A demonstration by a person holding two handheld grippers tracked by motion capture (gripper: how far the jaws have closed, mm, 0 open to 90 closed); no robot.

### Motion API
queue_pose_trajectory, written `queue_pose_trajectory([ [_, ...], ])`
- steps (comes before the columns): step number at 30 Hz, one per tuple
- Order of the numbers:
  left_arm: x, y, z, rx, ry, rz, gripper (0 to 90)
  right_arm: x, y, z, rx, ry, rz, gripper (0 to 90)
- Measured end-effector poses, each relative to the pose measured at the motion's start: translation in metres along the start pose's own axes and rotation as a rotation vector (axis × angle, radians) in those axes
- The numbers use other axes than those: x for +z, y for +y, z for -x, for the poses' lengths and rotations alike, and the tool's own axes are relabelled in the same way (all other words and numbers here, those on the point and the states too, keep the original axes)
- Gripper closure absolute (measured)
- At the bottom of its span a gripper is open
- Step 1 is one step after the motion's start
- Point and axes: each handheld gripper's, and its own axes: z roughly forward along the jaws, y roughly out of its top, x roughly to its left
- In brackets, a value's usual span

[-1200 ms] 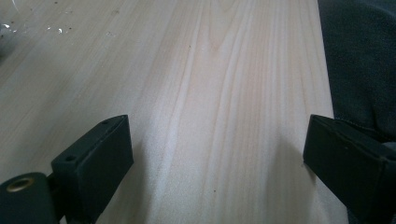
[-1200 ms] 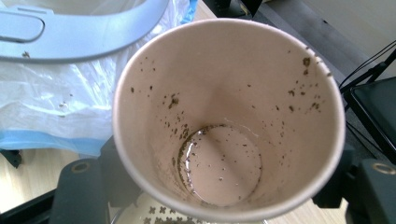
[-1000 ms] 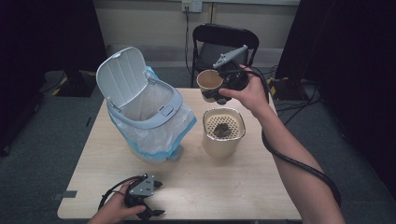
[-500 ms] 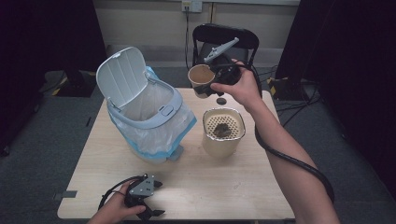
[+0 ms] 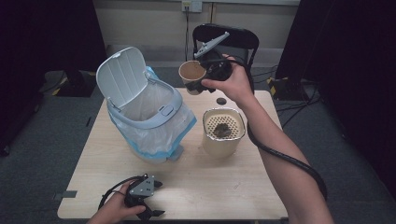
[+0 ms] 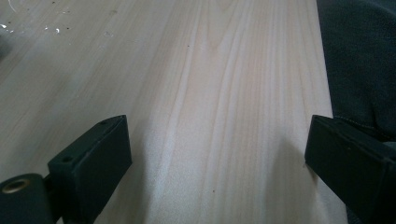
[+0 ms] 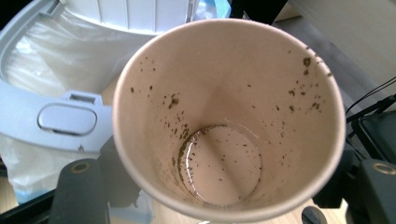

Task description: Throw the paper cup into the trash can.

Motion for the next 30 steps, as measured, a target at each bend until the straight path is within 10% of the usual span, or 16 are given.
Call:
queue_pose_trajectory([
  [30,0.0,0.0,0.0,0.001,0.002,0.002,5.9,0.034,0.041,-0.044,-0.076,0.096,0.027,27.6],
])
